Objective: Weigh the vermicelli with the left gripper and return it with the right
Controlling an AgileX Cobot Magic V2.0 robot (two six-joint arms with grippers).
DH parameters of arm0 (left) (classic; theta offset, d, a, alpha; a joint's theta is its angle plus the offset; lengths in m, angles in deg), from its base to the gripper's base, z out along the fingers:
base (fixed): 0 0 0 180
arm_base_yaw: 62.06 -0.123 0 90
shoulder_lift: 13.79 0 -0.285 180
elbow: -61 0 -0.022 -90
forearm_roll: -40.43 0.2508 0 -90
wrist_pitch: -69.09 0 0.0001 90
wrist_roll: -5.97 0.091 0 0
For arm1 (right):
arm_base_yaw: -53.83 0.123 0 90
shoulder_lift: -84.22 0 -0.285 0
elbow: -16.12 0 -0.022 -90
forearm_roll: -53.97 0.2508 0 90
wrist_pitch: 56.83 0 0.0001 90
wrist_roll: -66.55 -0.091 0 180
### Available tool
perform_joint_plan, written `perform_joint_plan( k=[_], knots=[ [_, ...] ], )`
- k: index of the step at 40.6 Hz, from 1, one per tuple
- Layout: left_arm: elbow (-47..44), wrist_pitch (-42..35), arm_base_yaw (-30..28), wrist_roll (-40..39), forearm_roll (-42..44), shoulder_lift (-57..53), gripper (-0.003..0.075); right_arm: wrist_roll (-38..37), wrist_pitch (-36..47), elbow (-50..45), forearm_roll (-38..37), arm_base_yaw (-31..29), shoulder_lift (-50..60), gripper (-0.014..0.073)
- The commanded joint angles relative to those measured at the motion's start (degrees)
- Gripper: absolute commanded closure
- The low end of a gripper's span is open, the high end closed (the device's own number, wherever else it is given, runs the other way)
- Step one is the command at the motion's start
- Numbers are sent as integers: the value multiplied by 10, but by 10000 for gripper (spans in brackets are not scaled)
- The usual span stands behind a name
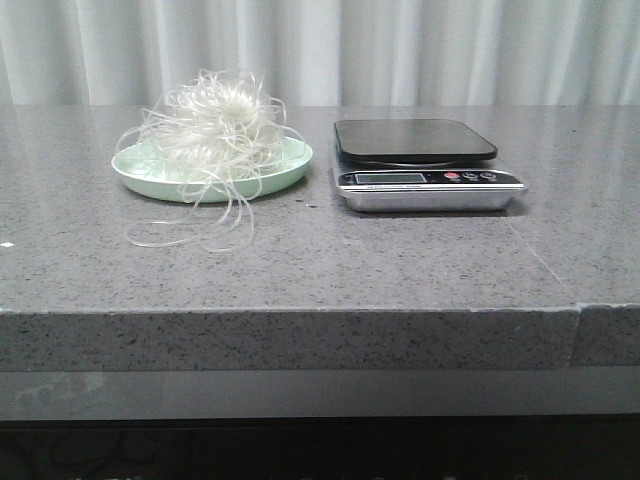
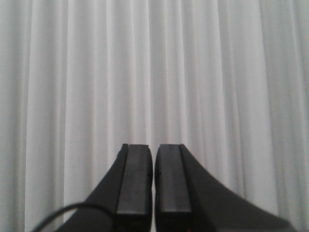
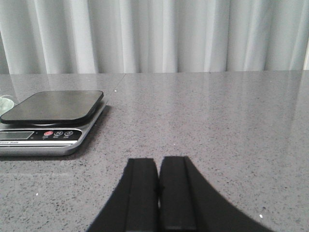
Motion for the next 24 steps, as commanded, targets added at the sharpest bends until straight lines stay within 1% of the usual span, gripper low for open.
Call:
perform_joint_plan(
  k=[1, 4, 7, 9, 12, 16, 21, 24],
  knots=[
    [74, 19, 0, -3, -5, 90, 572, 4, 49, 5, -1, -2, 9, 437],
    [116, 47, 7, -3, -24, 152, 568, 4, 50, 5, -1, -2, 9, 437],
    [162, 79, 25, -3, -47, 204, 543, 4, 51, 5, -1, -2, 9, 437],
    [191, 106, 44, -3, -54, 240, 507, 4, 51, 5, -1, -2, 9, 437],
    [239, 153, 86, -3, -54, 295, 424, 4, 51, 5, -1, -2, 9, 437],
    [288, 208, 138, -3, -54, 359, 338, 4, 53, 5, -1, -2, 9, 437],
    [341, 241, 185, -3, -57, 436, 269, 4, 53, 5, -1, -2, 9, 437],
    [374, 268, 196, -3, -89, 483, 241, 4, 53, 5, -1, -2, 9, 437]
  ],
)
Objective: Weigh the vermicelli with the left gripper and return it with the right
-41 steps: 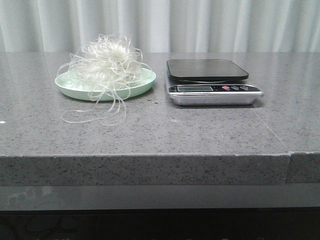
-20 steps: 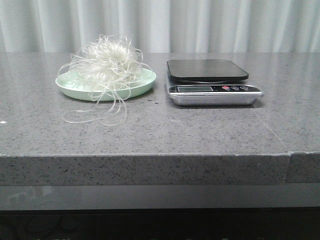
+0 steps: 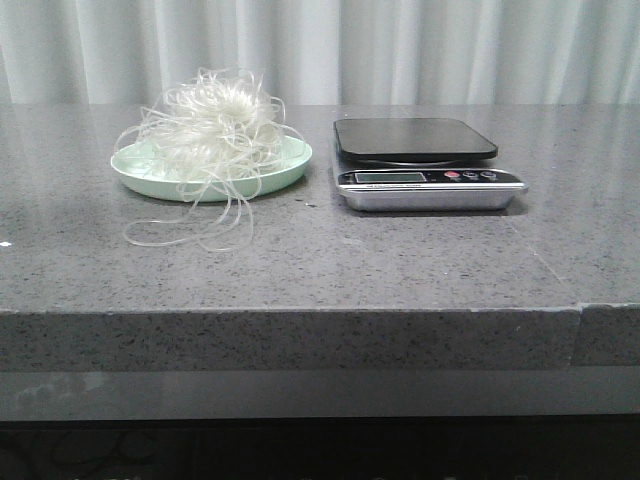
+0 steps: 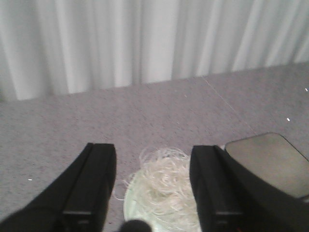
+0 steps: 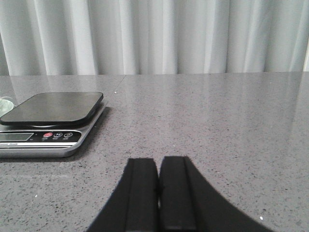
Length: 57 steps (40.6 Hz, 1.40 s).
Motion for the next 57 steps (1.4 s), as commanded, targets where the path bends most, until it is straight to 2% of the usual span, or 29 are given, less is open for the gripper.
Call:
perform_joint_plan(
  k=[1, 7, 13, 16, 26, 48, 53, 57],
  knots=[
    [57, 4, 14, -3, -49, 41, 229, 4, 51, 5, -1, -2, 9, 437],
    [127, 92, -4, -3, -147, 138, 166, 4, 43, 5, -1, -2, 9, 437],
    [157, 114, -31, -3, -264, 215, 164, 4, 42, 5, -1, -2, 9, 437],
    [167, 126, -42, -3, -289, 246, 164, 4, 42, 5, -1, -2, 9, 437],
    [195, 155, -51, -3, -298, 328, 164, 4, 42, 5, -1, -2, 9, 437],
    [200, 148, -45, -3, -304, 391, 166, 4, 41, 5, -1, -2, 9, 437],
    [201, 147, -43, 4, -313, 396, 209, 4, 41, 5, -1, -2, 9, 437],
    [202, 144, -43, 4, -329, 396, 308, 4, 41, 5, -1, -2, 9, 437]
  ],
)
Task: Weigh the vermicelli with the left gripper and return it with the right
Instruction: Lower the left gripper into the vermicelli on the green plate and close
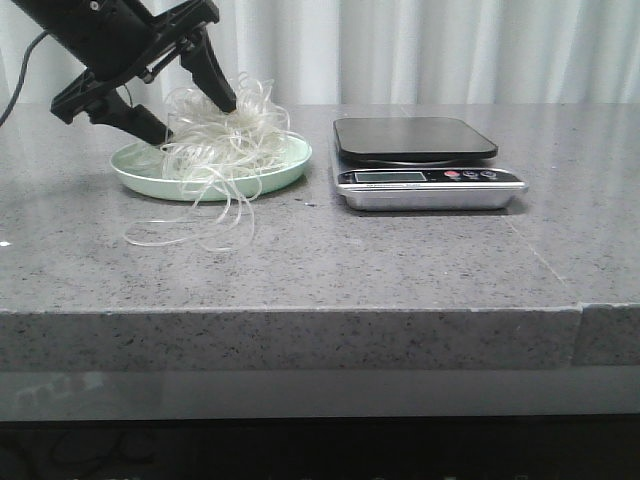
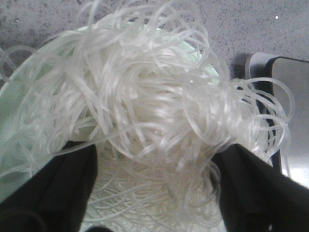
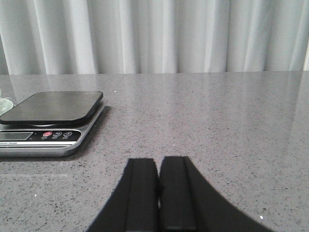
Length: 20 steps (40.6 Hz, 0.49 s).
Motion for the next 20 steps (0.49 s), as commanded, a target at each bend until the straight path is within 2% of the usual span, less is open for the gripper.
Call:
perform_joint_plan(
  k=[1, 7, 8, 10, 20],
  knots=[
    [21, -16, 3, 4, -33, -26, 333, 4, 42, 5, -1, -2, 9, 437],
    [38, -7, 3, 4, -33, -26, 580, 4, 42, 5, -1, -2, 9, 437],
    [41, -6, 2, 4, -32, -26, 594, 4, 42, 5, -1, -2, 9, 437],
    [48, -1, 1, 4, -32, -26, 568, 4, 42, 5, -1, -2, 9, 437],
    [89, 45, -12, 4, -31, -26, 575, 4, 42, 5, -1, -2, 9, 437]
  ],
)
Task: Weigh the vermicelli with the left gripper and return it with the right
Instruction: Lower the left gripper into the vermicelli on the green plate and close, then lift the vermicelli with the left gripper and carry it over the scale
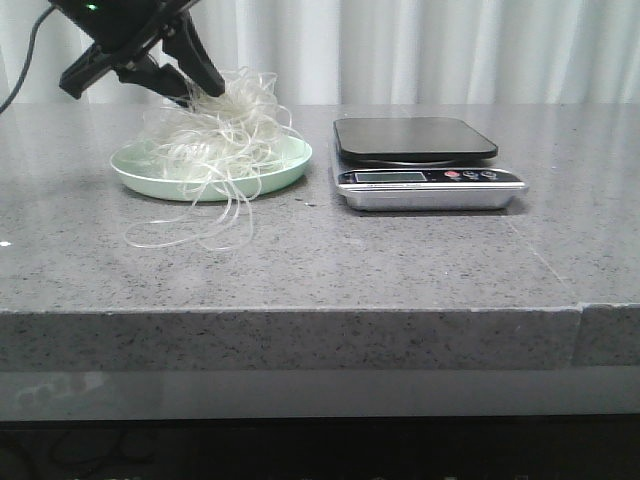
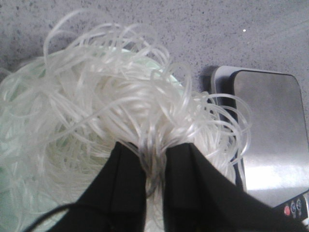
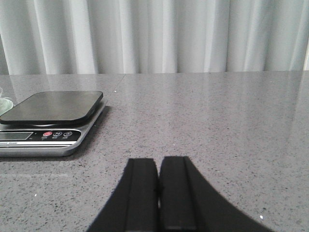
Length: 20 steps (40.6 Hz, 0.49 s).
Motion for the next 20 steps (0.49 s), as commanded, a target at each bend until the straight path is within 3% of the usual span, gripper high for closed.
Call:
perform_joint_plan(
  k=[1, 20],
  knots=[
    [40, 7, -7, 4, -22, -28, 575, 4, 42, 5, -1, -2, 9, 437],
    [233, 110, -10, 4, -46, -29, 575, 4, 42, 5, -1, -2, 9, 437]
  ],
)
